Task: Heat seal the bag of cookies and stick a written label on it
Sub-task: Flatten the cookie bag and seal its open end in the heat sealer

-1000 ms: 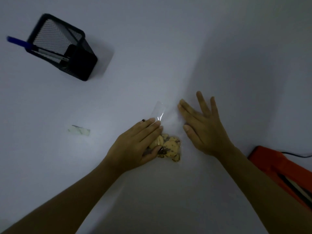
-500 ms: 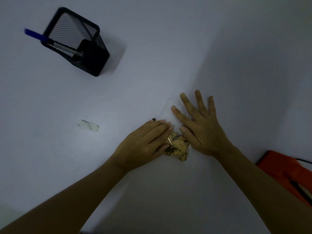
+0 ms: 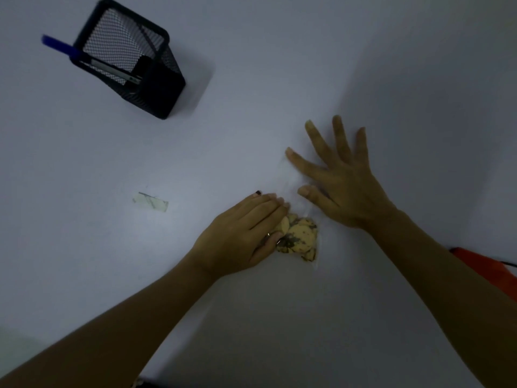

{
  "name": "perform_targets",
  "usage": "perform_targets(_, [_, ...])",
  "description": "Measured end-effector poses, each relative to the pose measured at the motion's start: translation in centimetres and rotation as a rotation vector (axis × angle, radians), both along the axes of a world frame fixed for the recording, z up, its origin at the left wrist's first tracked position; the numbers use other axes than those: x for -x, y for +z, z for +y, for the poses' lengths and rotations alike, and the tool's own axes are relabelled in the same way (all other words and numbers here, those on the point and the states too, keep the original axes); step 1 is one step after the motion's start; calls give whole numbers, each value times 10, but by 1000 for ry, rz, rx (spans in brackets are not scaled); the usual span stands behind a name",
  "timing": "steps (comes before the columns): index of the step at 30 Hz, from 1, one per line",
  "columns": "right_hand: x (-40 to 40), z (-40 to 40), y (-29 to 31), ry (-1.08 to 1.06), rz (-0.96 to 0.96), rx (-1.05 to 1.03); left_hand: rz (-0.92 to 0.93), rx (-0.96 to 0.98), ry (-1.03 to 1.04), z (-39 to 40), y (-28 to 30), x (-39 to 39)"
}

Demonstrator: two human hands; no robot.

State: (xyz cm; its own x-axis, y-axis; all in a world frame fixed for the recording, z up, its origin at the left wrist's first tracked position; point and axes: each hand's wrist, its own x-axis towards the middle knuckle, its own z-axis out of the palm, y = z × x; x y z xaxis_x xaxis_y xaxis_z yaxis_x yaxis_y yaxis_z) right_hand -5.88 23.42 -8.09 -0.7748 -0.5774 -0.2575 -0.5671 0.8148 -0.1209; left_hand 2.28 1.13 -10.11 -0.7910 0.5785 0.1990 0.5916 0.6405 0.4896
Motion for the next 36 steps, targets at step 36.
perform_targets(36, [-81, 47, -1, -94, -11, 174, -25, -20, 14, 2, -2, -1])
